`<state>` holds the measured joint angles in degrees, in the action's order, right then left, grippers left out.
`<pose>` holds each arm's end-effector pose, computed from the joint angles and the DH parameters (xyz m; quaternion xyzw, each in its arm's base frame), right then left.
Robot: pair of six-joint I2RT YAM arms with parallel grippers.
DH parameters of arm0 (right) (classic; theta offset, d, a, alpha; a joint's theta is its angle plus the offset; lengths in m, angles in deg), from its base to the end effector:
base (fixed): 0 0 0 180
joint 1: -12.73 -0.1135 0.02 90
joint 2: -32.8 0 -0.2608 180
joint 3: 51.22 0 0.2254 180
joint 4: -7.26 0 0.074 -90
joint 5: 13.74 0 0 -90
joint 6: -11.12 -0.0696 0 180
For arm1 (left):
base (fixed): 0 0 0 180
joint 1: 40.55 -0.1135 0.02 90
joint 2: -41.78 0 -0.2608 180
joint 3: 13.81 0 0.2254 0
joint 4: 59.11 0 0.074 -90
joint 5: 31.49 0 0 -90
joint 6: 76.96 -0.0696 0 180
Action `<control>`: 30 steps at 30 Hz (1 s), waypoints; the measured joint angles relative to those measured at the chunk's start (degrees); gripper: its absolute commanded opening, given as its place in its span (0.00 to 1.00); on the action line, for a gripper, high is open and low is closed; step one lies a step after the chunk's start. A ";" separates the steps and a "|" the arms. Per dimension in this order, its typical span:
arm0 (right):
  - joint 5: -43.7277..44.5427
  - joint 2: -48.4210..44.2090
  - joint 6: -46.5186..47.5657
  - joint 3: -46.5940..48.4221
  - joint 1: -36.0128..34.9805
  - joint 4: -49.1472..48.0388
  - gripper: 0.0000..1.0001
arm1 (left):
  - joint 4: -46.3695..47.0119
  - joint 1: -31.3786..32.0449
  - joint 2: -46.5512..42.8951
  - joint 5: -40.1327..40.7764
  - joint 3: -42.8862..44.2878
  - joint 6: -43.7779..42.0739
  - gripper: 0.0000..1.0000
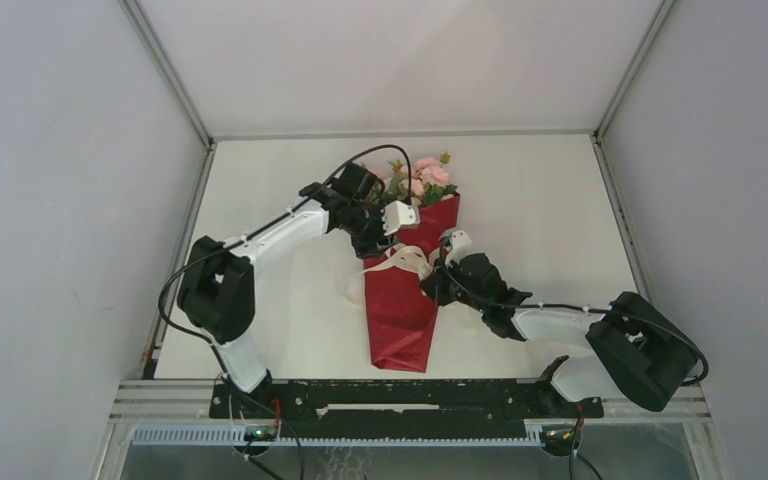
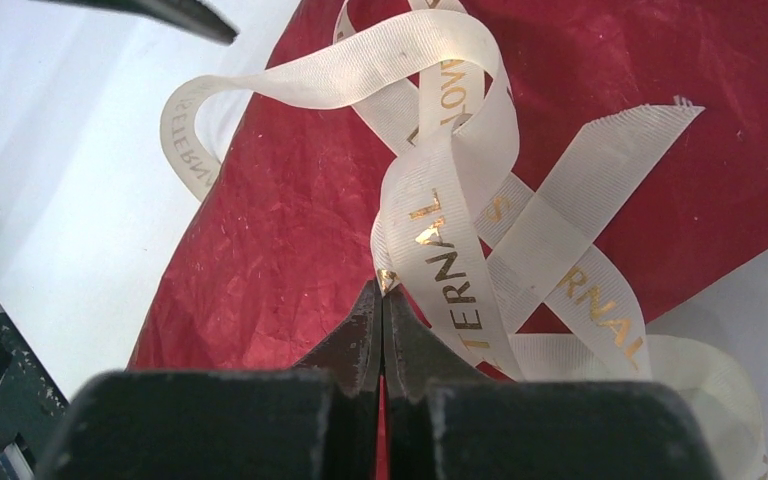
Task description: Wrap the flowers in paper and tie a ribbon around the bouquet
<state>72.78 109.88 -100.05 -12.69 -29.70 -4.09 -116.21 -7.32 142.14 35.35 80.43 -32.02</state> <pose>0.1932 0.1823 0.1616 -0.1729 0.8356 0.2964 0.4289 0.2804 -0.2164 0.2228 0.6377 0.7098 -0.1709 0.2458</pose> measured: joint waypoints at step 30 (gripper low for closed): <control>-0.98 -2.38 0.44 0.00 0.94 3.67 0.00 | -5.05 0.17 17.77 -2.01 13.92 10.12 0.01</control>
<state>71.79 107.50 -99.61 -12.69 -28.76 -0.42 -121.26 -7.15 159.90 33.34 94.36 -21.90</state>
